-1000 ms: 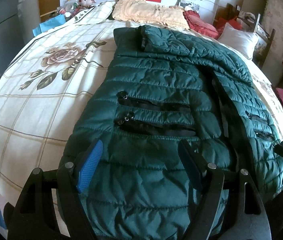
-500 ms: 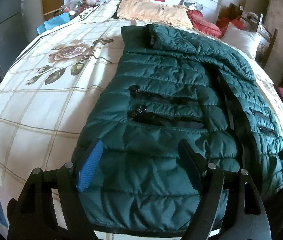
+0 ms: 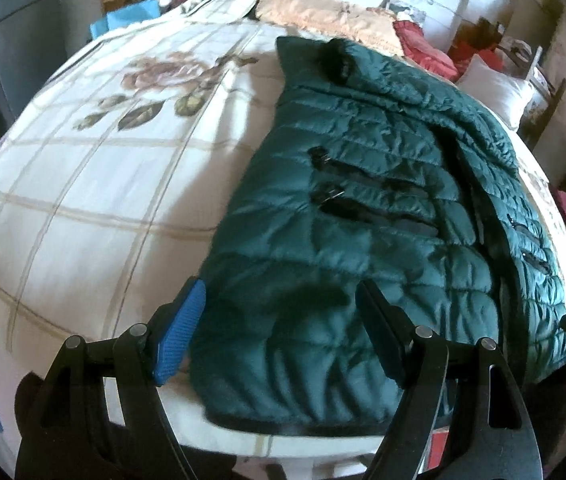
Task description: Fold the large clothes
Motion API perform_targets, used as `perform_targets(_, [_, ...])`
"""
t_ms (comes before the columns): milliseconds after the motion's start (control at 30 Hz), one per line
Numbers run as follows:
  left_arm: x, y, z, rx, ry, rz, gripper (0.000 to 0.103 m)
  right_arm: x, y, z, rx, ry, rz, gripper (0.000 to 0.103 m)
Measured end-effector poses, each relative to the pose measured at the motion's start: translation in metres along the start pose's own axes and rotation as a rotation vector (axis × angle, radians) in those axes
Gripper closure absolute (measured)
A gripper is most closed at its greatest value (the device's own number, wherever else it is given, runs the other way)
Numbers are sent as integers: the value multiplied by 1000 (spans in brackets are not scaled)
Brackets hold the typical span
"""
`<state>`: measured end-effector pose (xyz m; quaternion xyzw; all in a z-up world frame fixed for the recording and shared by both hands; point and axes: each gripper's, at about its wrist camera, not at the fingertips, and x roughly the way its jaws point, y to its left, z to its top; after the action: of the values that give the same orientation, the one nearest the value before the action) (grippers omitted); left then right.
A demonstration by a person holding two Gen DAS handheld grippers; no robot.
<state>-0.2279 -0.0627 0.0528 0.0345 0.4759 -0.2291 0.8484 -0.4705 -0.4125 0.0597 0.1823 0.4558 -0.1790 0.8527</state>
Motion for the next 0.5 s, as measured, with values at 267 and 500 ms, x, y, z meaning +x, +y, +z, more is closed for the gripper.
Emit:
perform_targets(267, [3,36,-6,-112,63,-50,25,3,-15,-7,39,34,8,23])
perform_targets(500, [5,37,-11,-96,80,-61,25,6,-21,-12,52,57,27,22])
